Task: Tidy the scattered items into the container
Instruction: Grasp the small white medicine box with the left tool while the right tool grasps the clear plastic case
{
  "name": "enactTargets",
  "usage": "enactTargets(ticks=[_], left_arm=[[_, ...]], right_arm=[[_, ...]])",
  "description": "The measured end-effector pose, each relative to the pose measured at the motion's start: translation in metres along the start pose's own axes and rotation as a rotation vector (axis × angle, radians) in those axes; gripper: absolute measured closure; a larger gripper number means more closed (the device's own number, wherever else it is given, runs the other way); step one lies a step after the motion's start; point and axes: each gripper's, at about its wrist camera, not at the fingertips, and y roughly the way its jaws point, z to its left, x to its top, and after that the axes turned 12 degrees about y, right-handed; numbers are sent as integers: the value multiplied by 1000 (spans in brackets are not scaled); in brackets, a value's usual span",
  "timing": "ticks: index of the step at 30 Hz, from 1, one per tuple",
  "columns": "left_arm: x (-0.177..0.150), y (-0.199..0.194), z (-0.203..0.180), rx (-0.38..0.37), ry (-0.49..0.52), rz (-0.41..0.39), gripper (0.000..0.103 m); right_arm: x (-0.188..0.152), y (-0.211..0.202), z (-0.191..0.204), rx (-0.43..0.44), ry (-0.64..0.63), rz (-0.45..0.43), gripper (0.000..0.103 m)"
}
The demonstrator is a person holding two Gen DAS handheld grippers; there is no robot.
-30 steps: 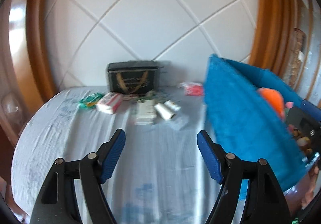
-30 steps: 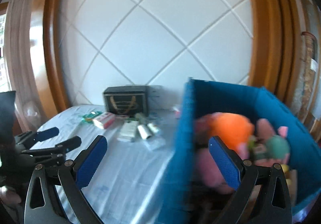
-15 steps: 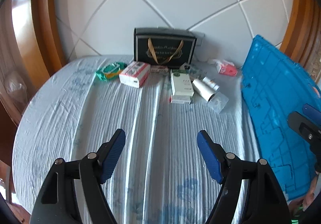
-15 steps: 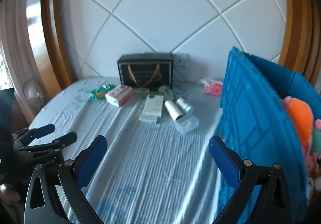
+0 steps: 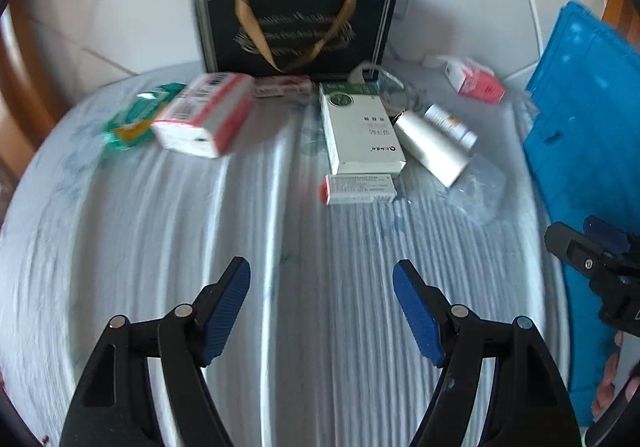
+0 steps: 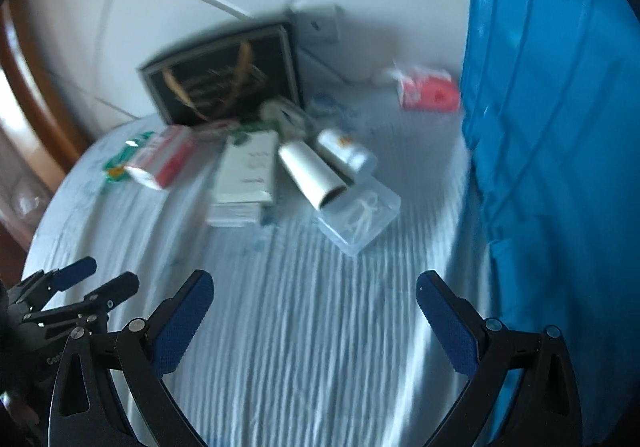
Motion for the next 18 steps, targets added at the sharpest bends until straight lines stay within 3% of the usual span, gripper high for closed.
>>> enactTargets(ticks=[8,14,18], left_arm=[[41,93,3,-62,15,47,30],[54,124,-9,-120,11,59,29],[61,131,-23,-95,39,55,30]], right_arm=[[25,97,-31,-34,145,64,0],[36,137,-36,-72,169,86,0],[41,152,-39,-71,182,96,0]])
